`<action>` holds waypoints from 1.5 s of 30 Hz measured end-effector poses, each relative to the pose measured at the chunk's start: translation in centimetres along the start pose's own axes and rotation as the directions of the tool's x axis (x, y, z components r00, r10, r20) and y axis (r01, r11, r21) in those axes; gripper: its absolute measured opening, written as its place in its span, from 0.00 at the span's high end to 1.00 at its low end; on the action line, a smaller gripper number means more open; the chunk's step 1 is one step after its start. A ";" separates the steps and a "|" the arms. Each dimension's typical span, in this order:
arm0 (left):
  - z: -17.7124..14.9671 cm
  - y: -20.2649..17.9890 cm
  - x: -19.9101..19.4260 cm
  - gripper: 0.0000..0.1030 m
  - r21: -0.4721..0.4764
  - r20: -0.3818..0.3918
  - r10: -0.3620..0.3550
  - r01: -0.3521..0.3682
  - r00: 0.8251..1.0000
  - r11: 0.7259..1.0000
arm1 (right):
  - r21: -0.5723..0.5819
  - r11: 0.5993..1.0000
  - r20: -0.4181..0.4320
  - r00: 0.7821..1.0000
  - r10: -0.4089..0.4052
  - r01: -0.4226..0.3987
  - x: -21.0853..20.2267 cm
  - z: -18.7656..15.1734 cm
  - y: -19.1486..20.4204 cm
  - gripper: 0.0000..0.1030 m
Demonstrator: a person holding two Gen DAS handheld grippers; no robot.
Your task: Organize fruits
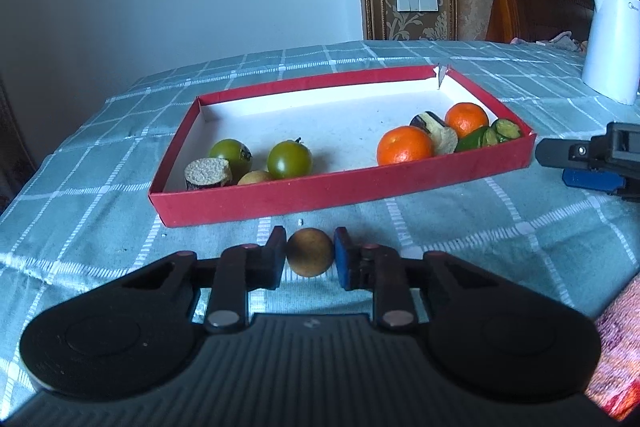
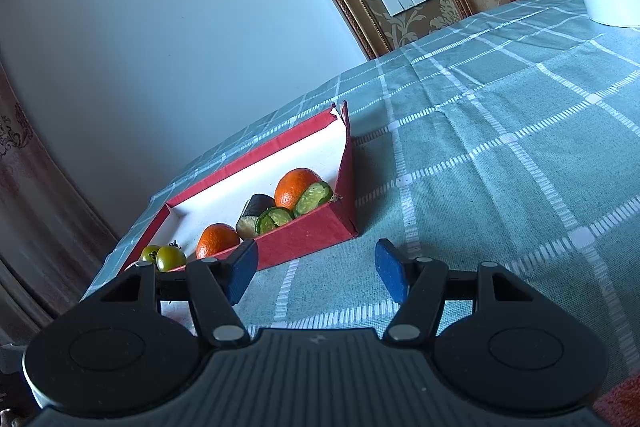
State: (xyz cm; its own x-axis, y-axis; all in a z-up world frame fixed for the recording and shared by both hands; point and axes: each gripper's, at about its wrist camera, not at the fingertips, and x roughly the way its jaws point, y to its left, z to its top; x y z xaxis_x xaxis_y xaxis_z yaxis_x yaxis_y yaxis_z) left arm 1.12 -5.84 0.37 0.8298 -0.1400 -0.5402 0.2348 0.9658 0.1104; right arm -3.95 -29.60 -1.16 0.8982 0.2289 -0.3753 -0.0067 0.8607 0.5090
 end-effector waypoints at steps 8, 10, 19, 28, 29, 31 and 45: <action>3.0 -0.2 -0.3 0.78 -0.012 0.068 0.067 -0.066 0.995 0.998 | -0.001 1.000 -0.004 1.000 -0.005 0.005 0.1 0.0 0.0 0.38; 4.0 0.2 0.2 0.78 -0.027 0.076 0.087 -0.085 0.993 0.996 | -0.001 1.000 -0.004 1.000 -0.006 0.006 0.1 0.0 0.0 0.38; 6.6 3.5 4.6 0.78 -0.141 0.023 0.158 -0.153 0.987 0.978 | -0.001 1.000 -0.005 1.000 -0.007 0.007 0.1 0.0 0.0 0.38; 6.9 4.9 6.8 0.77 -0.156 0.014 0.171 -0.167 0.985 0.974 | -0.002 1.000 -0.007 1.000 -0.005 0.005 0.2 0.0 0.0 0.38; 7.0 4.9 7.0 0.77 -0.155 0.013 0.169 -0.165 0.986 0.974 | -0.003 1.000 -0.008 1.000 -0.005 0.005 0.2 0.0 0.0 0.38; 6.9 4.9 7.1 0.77 -0.153 0.015 0.172 -0.168 0.985 0.974 | -0.003 1.000 -0.009 1.000 -0.006 0.006 0.2 0.0 0.0 0.38; 6.2 4.4 4.8 0.01 -0.152 0.048 0.203 -0.194 0.978 0.969 | -0.002 1.000 -0.007 1.000 -0.009 0.009 0.2 -0.1 -0.1 0.38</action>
State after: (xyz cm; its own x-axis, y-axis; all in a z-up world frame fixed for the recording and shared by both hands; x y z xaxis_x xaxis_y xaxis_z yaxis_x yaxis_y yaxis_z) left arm 9.29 -3.59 3.47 0.8837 0.0488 -0.4655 -0.0102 0.9963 0.0853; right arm -3.79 -29.57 -1.33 0.8952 0.2241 -0.3853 0.0008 0.8636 0.5042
